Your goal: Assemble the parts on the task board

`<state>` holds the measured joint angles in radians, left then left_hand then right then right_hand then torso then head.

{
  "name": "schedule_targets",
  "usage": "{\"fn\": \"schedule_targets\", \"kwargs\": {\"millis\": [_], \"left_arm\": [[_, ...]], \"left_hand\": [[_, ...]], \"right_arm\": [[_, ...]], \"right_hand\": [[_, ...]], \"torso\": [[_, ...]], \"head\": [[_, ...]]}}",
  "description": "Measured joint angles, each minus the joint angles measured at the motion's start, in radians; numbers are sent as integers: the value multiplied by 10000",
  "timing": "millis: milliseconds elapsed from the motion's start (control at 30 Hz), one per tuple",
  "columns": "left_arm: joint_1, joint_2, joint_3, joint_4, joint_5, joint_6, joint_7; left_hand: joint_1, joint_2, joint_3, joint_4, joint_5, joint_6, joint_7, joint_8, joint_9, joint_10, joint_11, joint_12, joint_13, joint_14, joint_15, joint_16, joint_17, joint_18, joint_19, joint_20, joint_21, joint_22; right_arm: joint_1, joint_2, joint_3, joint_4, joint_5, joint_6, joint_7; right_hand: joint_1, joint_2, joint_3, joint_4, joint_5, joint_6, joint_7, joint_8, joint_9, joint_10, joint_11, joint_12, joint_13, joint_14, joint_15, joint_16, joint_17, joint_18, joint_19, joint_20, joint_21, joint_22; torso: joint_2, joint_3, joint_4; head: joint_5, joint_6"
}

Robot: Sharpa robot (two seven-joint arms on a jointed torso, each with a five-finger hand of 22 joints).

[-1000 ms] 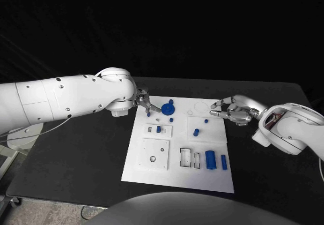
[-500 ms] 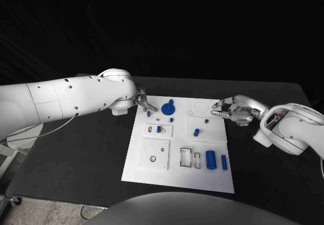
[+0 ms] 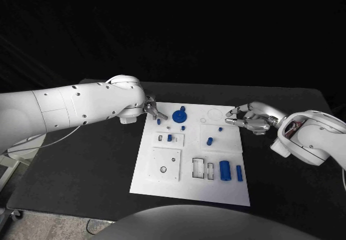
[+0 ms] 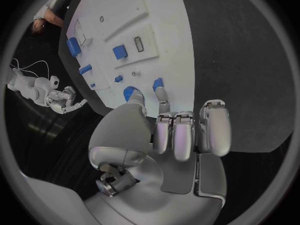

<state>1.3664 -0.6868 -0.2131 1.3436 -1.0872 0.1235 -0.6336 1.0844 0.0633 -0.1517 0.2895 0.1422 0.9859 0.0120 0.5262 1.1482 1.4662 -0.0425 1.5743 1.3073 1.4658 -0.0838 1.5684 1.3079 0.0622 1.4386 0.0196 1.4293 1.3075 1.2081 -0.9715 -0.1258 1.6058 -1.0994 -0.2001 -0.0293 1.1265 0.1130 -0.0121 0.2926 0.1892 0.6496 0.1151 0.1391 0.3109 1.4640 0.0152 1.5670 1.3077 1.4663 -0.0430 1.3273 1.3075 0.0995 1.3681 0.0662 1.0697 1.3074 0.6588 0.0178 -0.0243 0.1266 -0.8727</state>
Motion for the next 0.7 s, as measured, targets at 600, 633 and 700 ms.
{"fn": "schedule_targets", "kwargs": {"millis": [600,633,700], "left_arm": [[-262,164,-1,-403,-8,-20,81],[-266,174,-1,-413,-8,-23,83],[-276,192,-1,-435,-9,-31,92]], "left_hand": [[196,196,-161,-6,759,-75,-3,1,220,0,0,0,7,0,0,0,-2,-1,0,0,-42,-1],[206,206,-187,12,844,-109,-36,0,234,0,0,0,7,0,0,0,-2,0,0,0,-42,-1],[272,272,-218,-3,991,-107,-35,1,258,0,0,0,7,0,0,0,-2,0,0,0,-42,-1]], "right_arm": [[1,13,0,52,4,-1,18],[1,13,0,53,4,-1,19],[1,13,0,55,5,-1,19]], "right_hand": [[0,0,-27,-28,45,0,0,0,-9,0,0,0,0,0,0,0,-1,0,0,0,-42,7],[0,0,-28,-28,45,0,0,0,-9,0,0,0,0,0,0,0,1,0,0,0,-42,7],[0,0,-27,-28,45,-1,0,0,-9,0,0,0,0,0,-1,0,7,0,0,0,-43,7]], "torso": [[4,-1,1],[6,-3,2],[8,-8,7]], "head": [[-32,0],[-36,0],[-44,0]]}}
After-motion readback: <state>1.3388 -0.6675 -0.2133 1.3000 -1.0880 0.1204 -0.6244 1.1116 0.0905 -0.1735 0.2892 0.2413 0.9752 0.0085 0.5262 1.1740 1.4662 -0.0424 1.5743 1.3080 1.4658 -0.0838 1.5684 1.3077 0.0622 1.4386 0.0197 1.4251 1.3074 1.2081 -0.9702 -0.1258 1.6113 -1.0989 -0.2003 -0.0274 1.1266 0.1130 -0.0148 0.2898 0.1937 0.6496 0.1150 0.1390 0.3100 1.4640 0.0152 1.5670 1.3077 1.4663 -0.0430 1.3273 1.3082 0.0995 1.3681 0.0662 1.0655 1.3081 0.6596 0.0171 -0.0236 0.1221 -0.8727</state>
